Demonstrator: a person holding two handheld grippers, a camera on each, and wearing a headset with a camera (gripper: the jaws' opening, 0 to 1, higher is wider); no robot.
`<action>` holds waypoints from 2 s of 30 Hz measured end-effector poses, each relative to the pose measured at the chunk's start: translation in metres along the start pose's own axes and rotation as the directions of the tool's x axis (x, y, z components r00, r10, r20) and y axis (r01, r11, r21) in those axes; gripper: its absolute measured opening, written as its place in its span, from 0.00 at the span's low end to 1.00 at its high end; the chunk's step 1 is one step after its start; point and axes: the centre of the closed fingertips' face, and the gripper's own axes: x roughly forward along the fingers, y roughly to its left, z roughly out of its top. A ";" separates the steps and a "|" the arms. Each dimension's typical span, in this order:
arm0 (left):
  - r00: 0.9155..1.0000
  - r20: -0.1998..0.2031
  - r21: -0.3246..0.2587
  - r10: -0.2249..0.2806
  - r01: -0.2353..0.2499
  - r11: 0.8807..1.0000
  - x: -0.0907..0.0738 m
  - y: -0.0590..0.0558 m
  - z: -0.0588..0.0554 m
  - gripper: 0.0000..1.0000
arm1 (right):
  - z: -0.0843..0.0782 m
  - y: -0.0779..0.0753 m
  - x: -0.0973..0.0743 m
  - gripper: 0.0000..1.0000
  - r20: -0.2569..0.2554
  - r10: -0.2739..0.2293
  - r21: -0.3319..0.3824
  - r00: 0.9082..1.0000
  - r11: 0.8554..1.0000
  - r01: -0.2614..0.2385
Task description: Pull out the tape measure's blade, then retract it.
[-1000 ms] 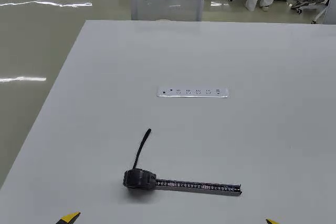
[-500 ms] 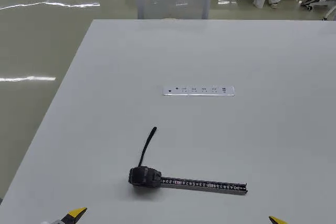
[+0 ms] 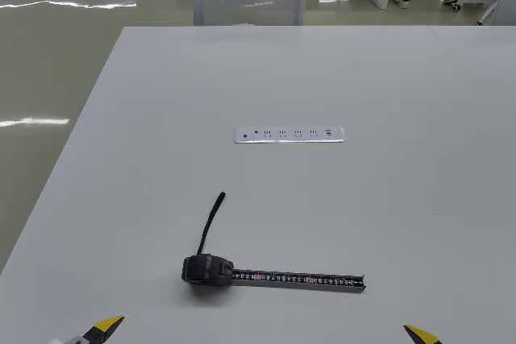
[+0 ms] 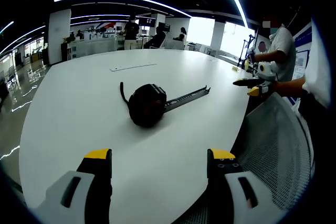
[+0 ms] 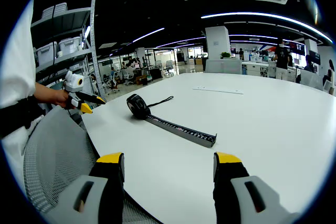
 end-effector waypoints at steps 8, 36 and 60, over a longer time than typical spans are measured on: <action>1.000 0.002 -0.004 -0.003 0.003 1.000 0.002 0.001 0.001 0.72 | 0.000 0.001 0.001 0.70 -0.007 0.002 -0.001 1.000 1.000 -0.002; 1.000 0.000 -0.007 -0.007 0.007 1.000 0.010 0.007 0.004 0.71 | 0.002 -0.008 0.008 0.69 -0.022 0.020 -0.010 1.000 1.000 -0.020; 0.998 -0.022 0.059 -0.064 0.065 0.996 0.037 0.010 0.017 0.69 | 0.003 -0.012 0.020 0.66 -0.042 0.064 -0.028 0.997 0.997 -0.065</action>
